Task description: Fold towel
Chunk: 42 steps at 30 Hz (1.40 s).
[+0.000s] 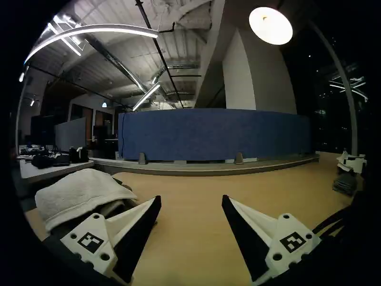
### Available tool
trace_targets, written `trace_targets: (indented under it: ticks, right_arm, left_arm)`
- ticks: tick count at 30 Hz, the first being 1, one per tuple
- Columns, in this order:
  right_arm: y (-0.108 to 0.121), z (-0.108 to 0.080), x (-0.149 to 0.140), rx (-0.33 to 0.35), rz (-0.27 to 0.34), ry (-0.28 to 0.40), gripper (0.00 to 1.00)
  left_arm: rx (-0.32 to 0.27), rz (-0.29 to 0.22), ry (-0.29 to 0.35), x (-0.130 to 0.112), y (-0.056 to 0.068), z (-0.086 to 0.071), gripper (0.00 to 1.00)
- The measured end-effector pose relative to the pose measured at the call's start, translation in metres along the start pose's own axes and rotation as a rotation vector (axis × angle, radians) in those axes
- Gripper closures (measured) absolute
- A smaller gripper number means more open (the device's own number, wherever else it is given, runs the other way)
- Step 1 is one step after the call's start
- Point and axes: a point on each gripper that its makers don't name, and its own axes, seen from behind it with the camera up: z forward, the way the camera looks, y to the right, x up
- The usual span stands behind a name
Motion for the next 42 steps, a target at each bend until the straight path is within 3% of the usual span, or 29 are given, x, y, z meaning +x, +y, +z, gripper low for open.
trace_targets:
  ticks: [15, 42]
  right_arm:
    - [-0.015, -0.005, 0.004, 0.036, -0.011, 0.033, 0.0]
    - [-0.016, -0.007, 0.004, 0.039, -0.012, 0.033, 0.0]
  left_arm:
    - [0.0, 0.0, 0.0, 0.0, 0.0, -0.001, 0.05]
    - [0.0, 0.0, 0.0, 0.0, 0.0, 0.0, 0.06]
